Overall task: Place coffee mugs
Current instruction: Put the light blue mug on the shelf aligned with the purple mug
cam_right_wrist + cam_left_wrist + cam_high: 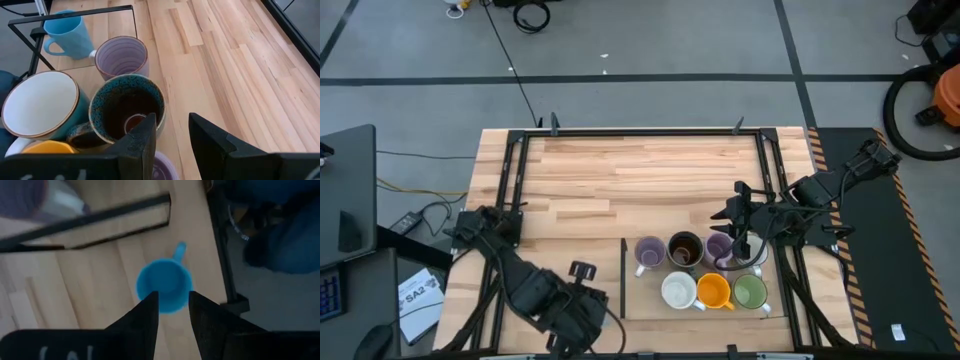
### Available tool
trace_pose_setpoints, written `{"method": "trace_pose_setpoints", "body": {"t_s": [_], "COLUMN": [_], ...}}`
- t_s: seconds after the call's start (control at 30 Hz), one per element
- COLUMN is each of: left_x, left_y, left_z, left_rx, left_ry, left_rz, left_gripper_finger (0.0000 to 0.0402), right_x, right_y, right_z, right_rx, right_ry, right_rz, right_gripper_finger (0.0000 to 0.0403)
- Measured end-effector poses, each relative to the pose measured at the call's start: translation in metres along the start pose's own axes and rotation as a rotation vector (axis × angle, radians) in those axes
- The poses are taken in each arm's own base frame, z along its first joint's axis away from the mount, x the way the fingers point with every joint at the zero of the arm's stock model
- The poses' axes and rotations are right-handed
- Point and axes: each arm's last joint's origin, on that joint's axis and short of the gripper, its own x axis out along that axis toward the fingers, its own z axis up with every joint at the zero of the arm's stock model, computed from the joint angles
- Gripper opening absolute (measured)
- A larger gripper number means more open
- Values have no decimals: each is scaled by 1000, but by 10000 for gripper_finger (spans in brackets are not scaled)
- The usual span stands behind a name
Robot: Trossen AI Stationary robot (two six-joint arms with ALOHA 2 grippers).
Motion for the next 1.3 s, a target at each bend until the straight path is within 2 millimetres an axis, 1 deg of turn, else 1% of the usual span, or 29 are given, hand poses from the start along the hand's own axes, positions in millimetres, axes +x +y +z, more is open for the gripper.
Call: {"method": "trace_pose_setpoints", "body": {"t_s": [0.17,0.3,0.37,0.43,0.57,0.67,0.77,0.87,0.97,1.17,1.3], "left_x": [17,21,21,25,40,54,64,72,78,89,103], "left_y": [-7,1,8,15,25,28,31,32,32,33,35], "left_z": [-9,-25,-39,-54,-77,-87,-93,-97,-97,-96,-99], "left_rx": [23,-21,-73,-153,-324,-437,-521,-600,-691,-779,-837], "left_ry": [70,125,150,164,82,15,-15,-6,-14,-49,-44], "left_rz": [33,57,86,103,60,10,-14,-7,-13,-44,-35], "left_gripper_finger": [114,114,114,114,114,114,114,114,114,114,114], "right_x": [0,0,0,0,0,0,0,0,0,0,0], "right_y": [0,0,0,0,0,0,0,0,0,0,0], "right_z": [0,0,0,0,0,0,0,0,0,0,0], "right_rx": [0,0,0,0,-1,-1,-1,-1,-1,-1,-1], "right_ry": [0,0,0,0,0,0,0,0,0,0,0], "right_rz": [0,0,0,0,0,0,-1,0,0,0,0], "right_gripper_finger": [122,122,122,122,122,122,122,122,122,122,122]}}
